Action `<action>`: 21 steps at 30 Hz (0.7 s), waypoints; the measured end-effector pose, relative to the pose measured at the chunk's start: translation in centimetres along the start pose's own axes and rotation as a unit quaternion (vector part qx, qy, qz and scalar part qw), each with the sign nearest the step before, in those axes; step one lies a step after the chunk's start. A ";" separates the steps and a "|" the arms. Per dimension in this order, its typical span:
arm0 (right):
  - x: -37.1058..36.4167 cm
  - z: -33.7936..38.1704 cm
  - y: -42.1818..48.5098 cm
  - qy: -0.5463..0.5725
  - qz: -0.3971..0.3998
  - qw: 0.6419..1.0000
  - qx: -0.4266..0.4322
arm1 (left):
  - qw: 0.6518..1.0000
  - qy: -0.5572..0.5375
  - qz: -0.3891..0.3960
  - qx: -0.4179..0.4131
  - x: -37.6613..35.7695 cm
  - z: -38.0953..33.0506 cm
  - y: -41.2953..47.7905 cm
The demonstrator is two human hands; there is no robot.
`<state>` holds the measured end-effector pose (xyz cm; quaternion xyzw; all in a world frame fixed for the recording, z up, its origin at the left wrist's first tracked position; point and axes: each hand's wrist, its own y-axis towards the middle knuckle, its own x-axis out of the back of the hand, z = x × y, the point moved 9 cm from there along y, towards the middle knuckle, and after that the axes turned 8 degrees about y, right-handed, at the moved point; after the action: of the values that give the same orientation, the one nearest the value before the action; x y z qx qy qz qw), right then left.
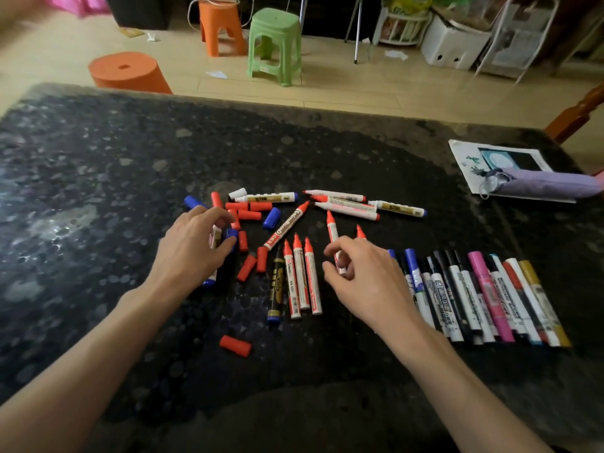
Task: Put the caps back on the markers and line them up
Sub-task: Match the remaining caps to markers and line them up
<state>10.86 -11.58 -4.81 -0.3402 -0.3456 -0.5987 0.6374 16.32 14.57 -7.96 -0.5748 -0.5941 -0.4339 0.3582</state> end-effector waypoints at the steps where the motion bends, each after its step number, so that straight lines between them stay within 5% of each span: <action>1: -0.4 0.4 0.1 0.004 0.006 1.000 0.006 | 1.000 0.002 0.001 0.002 -0.1 -0.2 0.1; 15: -1.0 -0.8 1.5 -0.015 0.027 0.998 -0.048 | 0.994 0.021 -0.050 0.096 2.3 2.0 1.0; 21: -1.4 0.3 1.9 0.008 0.030 0.999 -0.035 | 0.987 0.044 0.047 0.146 1.8 4.8 0.2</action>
<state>12.72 -10.43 -5.90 -0.3678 -0.3087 -0.5938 0.6457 16.73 19.69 -8.00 -0.5241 -0.6070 -0.3502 0.4839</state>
